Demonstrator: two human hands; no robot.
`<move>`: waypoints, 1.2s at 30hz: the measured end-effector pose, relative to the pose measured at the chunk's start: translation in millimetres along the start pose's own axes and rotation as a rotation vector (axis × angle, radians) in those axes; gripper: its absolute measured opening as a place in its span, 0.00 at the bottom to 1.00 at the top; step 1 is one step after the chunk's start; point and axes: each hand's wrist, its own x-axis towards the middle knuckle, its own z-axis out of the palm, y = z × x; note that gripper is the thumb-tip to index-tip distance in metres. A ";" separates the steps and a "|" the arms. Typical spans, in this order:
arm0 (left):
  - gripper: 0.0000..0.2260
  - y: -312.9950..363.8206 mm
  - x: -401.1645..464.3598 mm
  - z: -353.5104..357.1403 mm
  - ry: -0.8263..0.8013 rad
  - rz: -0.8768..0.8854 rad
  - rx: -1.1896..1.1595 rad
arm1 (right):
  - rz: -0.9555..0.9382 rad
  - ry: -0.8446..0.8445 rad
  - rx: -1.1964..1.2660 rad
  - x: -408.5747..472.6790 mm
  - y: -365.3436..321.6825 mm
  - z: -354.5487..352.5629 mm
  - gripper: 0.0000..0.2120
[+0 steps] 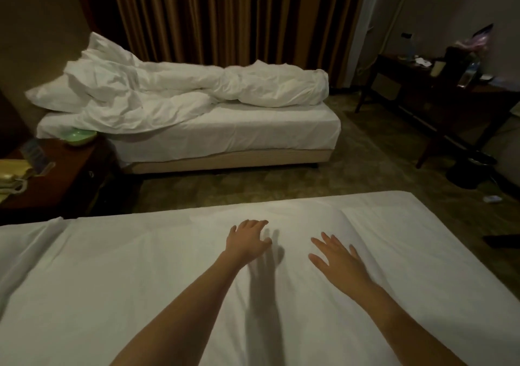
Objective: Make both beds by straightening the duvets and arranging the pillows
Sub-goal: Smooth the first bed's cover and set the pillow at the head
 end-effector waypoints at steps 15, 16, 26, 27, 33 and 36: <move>0.24 -105.4 164.3 105.3 0.202 -0.172 -0.009 | -0.064 0.035 -0.093 258.3 -10.0 74.3 0.32; 0.24 -101.1 178.1 106.0 0.195 -0.179 -0.023 | -0.044 0.022 -0.077 265.5 -5.9 77.6 0.33; 0.27 -96.3 206.7 171.4 0.202 -0.180 -0.075 | -0.036 -0.069 -0.085 285.6 -0.1 127.9 0.34; 0.29 -96.4 208.1 171.2 0.174 -0.182 -0.042 | -0.041 -0.096 -0.101 285.6 -2.3 125.5 0.34; 0.31 -102.3 215.4 175.7 0.220 -0.125 -0.004 | -0.071 -0.124 -0.018 292.3 3.3 121.6 0.39; 0.29 -107.8 222.7 177.7 0.203 -0.116 -0.022 | -0.059 -0.126 -0.044 299.0 4.6 124.5 0.41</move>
